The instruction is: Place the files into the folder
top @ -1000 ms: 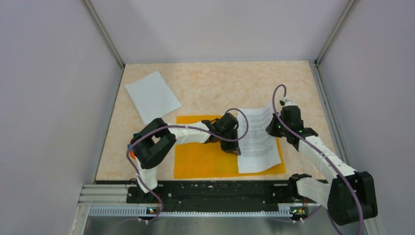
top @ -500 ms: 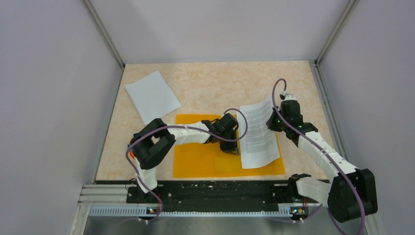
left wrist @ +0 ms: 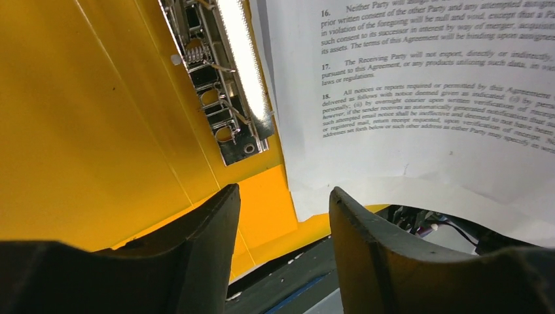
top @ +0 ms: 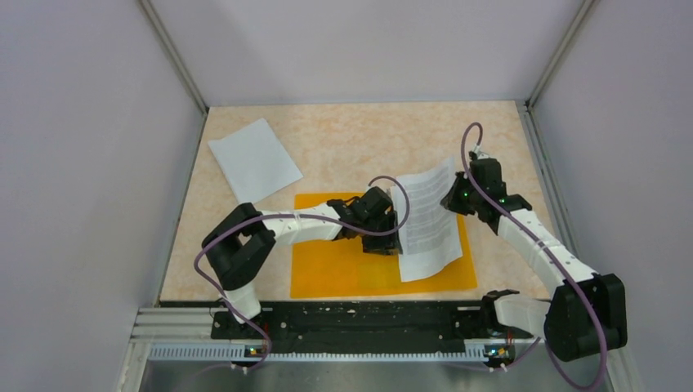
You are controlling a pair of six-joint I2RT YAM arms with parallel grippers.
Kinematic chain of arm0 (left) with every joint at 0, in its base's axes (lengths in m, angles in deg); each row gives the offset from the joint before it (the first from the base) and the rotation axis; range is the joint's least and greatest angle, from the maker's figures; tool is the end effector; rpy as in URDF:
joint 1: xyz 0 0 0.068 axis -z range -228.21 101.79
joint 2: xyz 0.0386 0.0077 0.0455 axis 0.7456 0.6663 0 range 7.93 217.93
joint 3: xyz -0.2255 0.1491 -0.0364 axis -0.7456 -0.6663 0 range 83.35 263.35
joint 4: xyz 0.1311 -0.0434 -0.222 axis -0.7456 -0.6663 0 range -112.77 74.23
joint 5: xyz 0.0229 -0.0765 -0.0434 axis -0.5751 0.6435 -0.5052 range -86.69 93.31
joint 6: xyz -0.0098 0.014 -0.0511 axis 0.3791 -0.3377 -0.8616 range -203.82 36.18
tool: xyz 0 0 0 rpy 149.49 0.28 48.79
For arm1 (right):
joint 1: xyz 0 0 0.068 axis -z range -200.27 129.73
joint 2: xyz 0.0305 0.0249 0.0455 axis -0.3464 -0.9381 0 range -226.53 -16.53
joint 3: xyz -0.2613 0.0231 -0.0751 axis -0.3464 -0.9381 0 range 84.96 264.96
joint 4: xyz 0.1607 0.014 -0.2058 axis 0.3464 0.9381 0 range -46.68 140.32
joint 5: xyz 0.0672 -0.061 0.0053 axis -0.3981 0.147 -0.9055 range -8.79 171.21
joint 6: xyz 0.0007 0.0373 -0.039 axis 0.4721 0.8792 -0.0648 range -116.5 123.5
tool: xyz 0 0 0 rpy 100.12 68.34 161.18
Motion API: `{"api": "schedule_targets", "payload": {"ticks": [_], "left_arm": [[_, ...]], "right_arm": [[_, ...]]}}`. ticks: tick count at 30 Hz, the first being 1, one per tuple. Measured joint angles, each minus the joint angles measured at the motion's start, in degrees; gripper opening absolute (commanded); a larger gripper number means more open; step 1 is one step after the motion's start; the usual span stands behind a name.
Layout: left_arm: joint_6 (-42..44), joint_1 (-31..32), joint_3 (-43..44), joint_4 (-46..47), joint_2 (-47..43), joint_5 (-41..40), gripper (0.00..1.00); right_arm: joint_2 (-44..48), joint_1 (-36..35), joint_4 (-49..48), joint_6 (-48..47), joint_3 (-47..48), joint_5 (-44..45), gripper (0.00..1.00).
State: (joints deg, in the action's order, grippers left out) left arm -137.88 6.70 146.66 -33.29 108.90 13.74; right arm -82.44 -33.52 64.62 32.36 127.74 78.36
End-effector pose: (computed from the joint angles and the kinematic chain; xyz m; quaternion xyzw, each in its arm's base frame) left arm 0.2034 -0.3008 0.1810 0.0343 0.9500 -0.2929 0.1024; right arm 0.2326 0.0565 0.2368 0.1156 0.9145 0.1605 0.3530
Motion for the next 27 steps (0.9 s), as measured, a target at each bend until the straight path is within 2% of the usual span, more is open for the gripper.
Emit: {"api": "schedule_targets", "payload": {"ticks": [4,10,14,19,27], "left_arm": [[0.0,0.0,-1.1,0.2,0.0,0.2,0.56],[-0.1,-0.3,-1.1,-2.0,-0.1,-3.3,0.42],[-0.5,-0.8,-1.9,-5.4,-1.9,-8.5,0.27],[-1.4,-1.9,-3.0,-8.7,-3.3,-13.1,0.02],[-2.0,-2.4,-2.8,-13.0,-1.3,-16.3,0.00]], "right_arm": [[-0.3,2.2,0.6,2.2,0.4,-3.3,0.00],[-1.3,4.5,0.9,5.0,0.4,-6.1,0.00],[-3.7,5.4,-0.1,7.1,0.3,-8.7,0.00],[-6.1,7.5,-2.1,10.3,0.3,-11.7,0.00],[-7.1,12.1,-5.7,15.0,0.3,-15.8,0.00]]}}
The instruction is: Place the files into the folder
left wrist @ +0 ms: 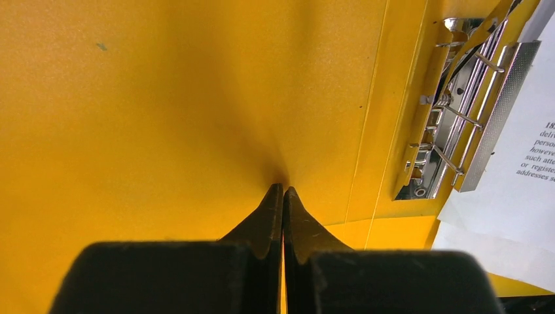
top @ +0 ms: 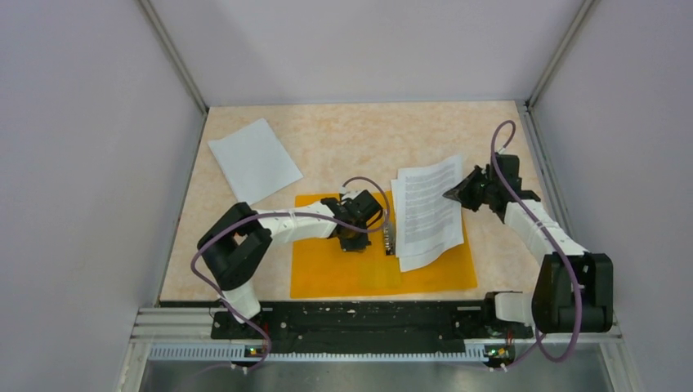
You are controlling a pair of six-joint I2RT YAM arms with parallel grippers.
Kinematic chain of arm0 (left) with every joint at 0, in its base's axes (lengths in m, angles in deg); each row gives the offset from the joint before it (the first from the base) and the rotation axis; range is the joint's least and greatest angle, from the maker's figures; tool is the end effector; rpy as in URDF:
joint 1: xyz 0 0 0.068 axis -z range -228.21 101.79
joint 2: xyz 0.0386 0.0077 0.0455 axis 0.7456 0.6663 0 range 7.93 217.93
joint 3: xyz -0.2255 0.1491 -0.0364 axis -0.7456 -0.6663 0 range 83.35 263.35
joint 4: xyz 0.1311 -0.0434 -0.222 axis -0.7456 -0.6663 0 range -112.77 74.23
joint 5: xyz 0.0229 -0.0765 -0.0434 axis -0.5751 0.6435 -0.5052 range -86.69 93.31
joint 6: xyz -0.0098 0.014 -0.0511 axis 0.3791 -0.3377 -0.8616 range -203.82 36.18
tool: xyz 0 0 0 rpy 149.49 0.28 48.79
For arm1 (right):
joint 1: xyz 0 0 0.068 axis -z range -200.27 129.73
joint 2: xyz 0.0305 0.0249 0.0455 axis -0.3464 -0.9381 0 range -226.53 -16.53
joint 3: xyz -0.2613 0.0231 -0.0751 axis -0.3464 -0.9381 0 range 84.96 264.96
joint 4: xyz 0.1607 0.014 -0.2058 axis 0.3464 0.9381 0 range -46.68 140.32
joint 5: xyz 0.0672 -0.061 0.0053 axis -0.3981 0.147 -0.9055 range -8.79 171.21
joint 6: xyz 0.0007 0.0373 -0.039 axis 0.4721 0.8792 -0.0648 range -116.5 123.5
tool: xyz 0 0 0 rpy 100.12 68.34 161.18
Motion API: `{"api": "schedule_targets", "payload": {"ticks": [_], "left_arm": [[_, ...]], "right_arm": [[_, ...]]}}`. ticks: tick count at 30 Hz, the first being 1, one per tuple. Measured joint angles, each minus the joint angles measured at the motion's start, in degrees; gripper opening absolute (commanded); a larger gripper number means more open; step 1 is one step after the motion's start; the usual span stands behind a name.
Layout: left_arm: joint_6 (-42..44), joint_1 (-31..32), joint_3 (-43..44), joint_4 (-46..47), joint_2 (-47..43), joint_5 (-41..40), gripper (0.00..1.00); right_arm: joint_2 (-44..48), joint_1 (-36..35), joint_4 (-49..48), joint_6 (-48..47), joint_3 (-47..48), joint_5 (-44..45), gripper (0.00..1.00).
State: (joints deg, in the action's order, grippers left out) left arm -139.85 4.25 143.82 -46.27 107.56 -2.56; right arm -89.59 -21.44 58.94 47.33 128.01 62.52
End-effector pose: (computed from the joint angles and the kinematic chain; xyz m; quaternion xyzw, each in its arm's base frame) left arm 0.2040 -0.2595 0.1630 -0.0396 0.9823 -0.1136 0.1438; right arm 0.2603 0.0167 0.2185 0.2752 0.8734 0.2815 0.2866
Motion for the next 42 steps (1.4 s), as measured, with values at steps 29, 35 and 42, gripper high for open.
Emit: {"api": "schedule_targets", "payload": {"ticks": [29,35,42], "left_arm": [[0.0,0.0,2.1,-0.6,1.8,0.6,0.00],[0.0,0.0,2.4,-0.6,2.0,0.8,0.00],[0.3,0.0,2.7,-0.6,2.3,1.1,0.00]], "right_arm": [[-2.8,8.5,-7.8,4.1,-9.9,-4.9,0.00],[-1.4,7.3,-7.5,1.1,-10.4,-4.4,0.00],[-0.2,4.4,-5.9,-1.9,-10.6,-2.7,0.00]]}}
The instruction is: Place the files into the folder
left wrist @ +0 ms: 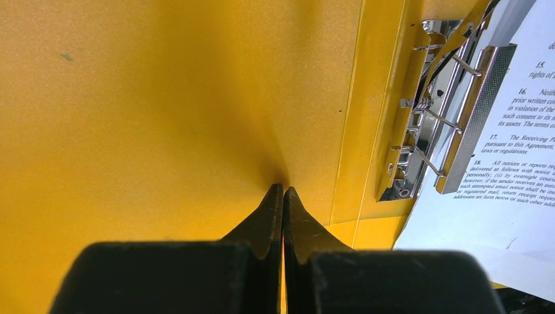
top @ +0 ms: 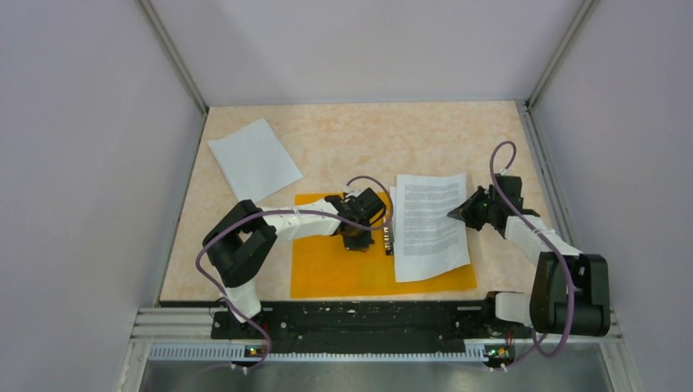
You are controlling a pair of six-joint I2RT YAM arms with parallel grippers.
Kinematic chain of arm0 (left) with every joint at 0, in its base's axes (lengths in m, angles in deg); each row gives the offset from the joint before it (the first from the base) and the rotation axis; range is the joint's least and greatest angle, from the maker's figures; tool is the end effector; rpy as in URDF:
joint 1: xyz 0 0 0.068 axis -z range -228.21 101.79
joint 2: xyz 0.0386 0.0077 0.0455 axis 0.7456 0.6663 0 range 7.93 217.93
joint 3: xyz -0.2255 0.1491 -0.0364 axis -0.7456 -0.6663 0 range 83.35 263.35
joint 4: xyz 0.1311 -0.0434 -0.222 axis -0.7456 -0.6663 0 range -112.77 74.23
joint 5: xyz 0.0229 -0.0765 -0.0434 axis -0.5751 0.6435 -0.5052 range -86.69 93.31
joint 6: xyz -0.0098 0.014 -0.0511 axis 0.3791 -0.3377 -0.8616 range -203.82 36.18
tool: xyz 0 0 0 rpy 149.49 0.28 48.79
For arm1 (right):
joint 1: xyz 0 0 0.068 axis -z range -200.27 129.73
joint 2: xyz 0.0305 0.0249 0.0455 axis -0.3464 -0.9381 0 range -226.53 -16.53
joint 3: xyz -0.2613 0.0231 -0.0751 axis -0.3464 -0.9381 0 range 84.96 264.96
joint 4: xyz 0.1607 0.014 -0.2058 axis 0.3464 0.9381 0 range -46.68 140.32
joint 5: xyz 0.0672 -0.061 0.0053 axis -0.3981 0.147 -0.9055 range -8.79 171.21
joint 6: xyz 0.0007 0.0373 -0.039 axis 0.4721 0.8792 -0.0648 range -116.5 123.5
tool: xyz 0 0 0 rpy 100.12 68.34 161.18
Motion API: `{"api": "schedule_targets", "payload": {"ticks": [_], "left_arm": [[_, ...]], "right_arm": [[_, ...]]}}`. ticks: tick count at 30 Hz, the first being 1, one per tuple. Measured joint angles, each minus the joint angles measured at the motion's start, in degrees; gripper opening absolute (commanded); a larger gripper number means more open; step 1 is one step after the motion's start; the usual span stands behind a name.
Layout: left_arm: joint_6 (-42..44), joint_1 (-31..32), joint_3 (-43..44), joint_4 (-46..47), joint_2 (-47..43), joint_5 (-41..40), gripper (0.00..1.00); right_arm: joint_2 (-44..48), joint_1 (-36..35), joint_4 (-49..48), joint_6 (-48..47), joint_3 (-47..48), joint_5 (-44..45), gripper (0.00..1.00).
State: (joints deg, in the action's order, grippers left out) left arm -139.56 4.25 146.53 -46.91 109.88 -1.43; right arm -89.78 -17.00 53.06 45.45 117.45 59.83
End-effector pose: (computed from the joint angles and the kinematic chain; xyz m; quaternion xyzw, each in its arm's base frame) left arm 0.2100 -0.2685 0.1623 -0.0353 0.9832 -0.1173 0.1351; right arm 0.2372 -0.0006 0.1691 0.2977 0.8779 0.2747 0.2555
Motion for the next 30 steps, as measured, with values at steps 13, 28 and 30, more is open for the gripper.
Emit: {"api": "schedule_targets", "payload": {"ticks": [13,28,30], "left_arm": [[0.0,0.0,0.2,0.1,0.2,0.4,0.00],[0.0,0.0,0.3,0.2,0.2,0.8,0.00],[0.0,0.0,0.3,0.3,0.2,0.8,0.00]], "right_arm": [[1.4,-4.6,4.2,-5.0,-0.3,2.6,0.00],[8.0,-8.2,9.5,-7.3,-0.4,7.0,0.39],[9.2,-8.4,10.1,-7.2,-0.7,7.5,0.43]]}}
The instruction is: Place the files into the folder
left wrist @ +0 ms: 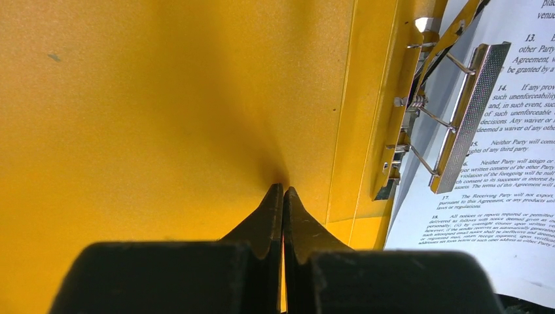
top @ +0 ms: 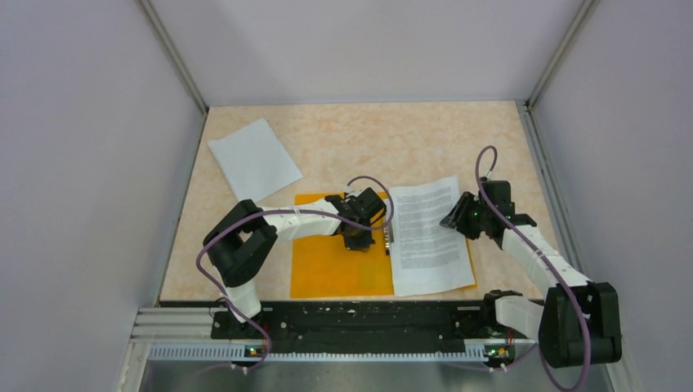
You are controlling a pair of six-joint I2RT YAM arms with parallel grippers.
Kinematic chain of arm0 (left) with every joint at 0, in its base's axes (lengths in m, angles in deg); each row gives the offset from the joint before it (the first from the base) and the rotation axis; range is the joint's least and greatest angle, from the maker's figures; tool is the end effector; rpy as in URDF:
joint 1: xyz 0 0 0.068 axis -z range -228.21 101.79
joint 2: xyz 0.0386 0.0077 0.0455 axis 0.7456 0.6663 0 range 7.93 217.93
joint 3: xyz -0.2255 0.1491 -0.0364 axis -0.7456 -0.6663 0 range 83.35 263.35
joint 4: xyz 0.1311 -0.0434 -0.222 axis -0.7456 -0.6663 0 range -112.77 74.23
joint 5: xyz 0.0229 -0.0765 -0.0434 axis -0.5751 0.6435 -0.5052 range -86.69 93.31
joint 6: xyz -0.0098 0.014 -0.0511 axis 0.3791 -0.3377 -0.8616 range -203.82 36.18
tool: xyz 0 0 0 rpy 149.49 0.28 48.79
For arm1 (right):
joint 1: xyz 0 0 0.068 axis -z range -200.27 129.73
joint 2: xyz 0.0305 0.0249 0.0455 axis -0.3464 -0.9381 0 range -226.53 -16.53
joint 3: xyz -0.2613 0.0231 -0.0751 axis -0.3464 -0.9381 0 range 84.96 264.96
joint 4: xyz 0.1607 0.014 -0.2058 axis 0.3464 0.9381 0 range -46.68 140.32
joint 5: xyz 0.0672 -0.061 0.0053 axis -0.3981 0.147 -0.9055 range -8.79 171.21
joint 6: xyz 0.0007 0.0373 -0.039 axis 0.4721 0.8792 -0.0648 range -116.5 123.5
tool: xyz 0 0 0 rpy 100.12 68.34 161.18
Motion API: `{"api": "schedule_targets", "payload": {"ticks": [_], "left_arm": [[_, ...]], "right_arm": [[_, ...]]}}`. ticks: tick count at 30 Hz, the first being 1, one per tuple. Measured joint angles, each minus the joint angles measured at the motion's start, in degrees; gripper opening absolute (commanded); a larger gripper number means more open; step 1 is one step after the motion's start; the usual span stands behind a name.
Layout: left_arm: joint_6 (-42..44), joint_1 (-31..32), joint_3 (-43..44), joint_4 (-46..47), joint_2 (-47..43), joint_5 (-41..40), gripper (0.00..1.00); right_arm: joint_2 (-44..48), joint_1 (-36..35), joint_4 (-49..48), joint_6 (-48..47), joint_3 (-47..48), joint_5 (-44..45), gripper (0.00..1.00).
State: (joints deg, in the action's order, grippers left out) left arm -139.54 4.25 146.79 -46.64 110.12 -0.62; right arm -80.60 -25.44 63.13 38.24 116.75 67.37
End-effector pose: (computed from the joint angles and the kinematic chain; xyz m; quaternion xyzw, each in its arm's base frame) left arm 0.2106 -0.2701 0.1623 -0.0340 0.9831 -0.1234 0.1309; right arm 0.2089 0.0274 0.1852 0.2017 0.9178 0.2172 0.2642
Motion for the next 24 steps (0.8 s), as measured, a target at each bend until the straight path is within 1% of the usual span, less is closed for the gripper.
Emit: {"api": "schedule_targets", "payload": {"ticks": [5,9,13,18,21,24], "left_arm": [[0.0,0.0,0.0,0.0,0.0,0.0,0.00],[0.1,0.0,0.0,0.0,0.0,0.0,0.00],[0.2,0.0,0.0,0.0,0.0,0.0,0.00],[0.2,0.0,0.0,0.0,0.0,0.0,0.00],[0.4,-0.2,0.1,0.0,0.0,0.0,0.00],[0.5,-0.5,0.1,0.0,0.0,0.1,0.00]], "right_arm": [[2.5,-0.5,1.7,0.0,-0.4,1.5,0.52],[3.6,-2.1,3.0,0.3,-0.4,3.3,0.56],[4.0,-5.1,3.9,0.9,-0.9,5.7,0.60],[4.0,-7.1,5.3,1.4,-1.0,9.1,0.69],[4.0,-7.1,5.6,1.3,-1.0,10.9,0.80],[4.0,-7.1,6.0,1.2,-1.0,13.3,0.85]]}}
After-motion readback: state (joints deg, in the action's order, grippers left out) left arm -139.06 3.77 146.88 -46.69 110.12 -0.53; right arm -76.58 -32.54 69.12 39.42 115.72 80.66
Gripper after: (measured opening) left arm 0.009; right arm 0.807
